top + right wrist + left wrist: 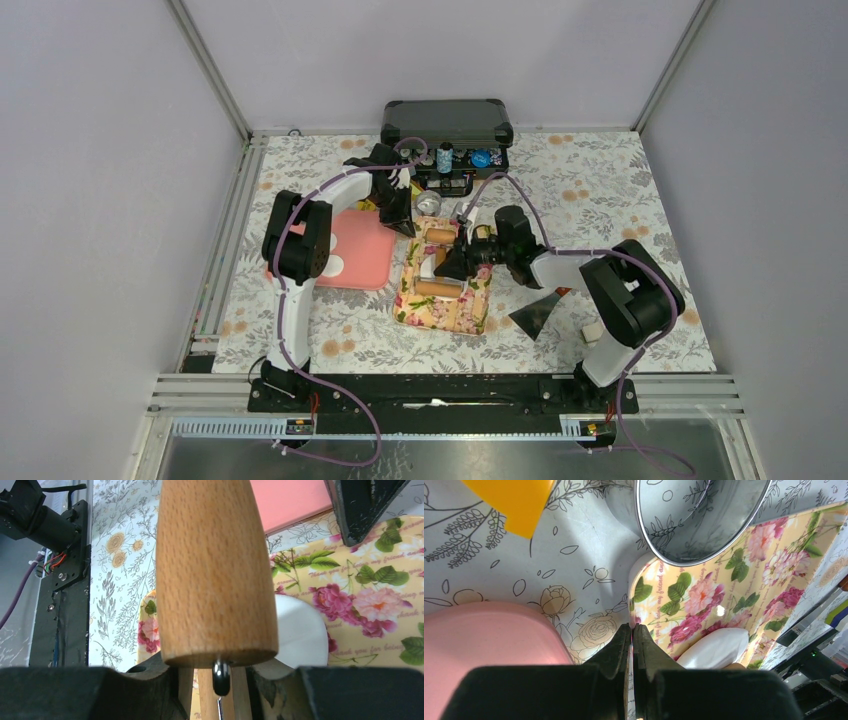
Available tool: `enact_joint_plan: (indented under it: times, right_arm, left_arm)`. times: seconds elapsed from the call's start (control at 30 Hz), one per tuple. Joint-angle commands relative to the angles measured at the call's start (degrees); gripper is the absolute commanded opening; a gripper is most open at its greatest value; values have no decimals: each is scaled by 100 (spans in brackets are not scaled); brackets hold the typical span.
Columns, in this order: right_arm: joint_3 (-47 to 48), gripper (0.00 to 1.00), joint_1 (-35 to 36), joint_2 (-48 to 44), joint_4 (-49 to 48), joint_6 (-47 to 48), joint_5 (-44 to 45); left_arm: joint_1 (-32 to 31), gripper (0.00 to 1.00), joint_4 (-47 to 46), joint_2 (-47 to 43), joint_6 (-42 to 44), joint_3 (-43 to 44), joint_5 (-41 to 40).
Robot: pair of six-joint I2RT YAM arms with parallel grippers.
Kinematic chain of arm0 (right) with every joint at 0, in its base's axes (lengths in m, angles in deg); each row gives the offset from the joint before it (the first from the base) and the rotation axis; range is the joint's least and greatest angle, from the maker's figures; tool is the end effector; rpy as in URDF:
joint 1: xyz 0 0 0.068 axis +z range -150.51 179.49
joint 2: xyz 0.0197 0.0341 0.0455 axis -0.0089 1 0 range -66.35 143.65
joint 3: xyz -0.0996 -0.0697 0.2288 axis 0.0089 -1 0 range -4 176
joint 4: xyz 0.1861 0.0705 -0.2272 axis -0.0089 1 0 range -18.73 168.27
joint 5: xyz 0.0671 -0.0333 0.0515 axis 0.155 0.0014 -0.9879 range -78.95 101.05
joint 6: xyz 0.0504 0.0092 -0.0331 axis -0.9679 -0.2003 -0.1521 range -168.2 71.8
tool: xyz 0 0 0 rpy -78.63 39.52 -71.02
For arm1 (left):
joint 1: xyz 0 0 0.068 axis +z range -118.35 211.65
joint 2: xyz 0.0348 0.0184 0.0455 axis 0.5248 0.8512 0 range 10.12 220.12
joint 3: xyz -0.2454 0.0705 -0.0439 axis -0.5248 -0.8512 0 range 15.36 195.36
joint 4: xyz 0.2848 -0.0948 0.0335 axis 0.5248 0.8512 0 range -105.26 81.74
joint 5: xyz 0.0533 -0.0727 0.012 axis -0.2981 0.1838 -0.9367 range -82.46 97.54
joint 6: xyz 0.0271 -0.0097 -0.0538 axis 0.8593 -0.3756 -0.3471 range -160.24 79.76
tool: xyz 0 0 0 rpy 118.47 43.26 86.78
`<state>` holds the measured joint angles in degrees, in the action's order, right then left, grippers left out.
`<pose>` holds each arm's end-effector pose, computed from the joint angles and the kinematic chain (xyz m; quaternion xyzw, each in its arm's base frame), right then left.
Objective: Roll out the dumpling wrappers from the dough
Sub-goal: Flatten out the dough on the work surface.
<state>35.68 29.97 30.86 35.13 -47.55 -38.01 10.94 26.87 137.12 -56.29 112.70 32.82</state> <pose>0.2869 0.2089 0.1127 -0.4271 0.6612 0.4633 0.4071 0.4478 -0.1902 0.1132 0.0738 0.9613 -0.2537 0.0784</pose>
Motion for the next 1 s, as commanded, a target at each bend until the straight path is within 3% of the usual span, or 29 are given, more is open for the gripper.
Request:
enact_joint_plan:
  times: [0.0,0.33,0.63,0.97]
  right_arm:
    - [-302,0,189,161,1241,368,173]
    - [-257,0,283,-200,1344,239,-18]
    - [393,0,111,-942,545,-982,-268]
    - [612,0,-276,-128,436,-215,270]
  left_arm:
    - [-12,0,168,-90,138,-48,-330]
    - [-12,0,182,-138,155,-74,-336]
    - [-12,0,199,-165,212,-82,-308]
    - [-12,0,173,-145,217,-85,-248]
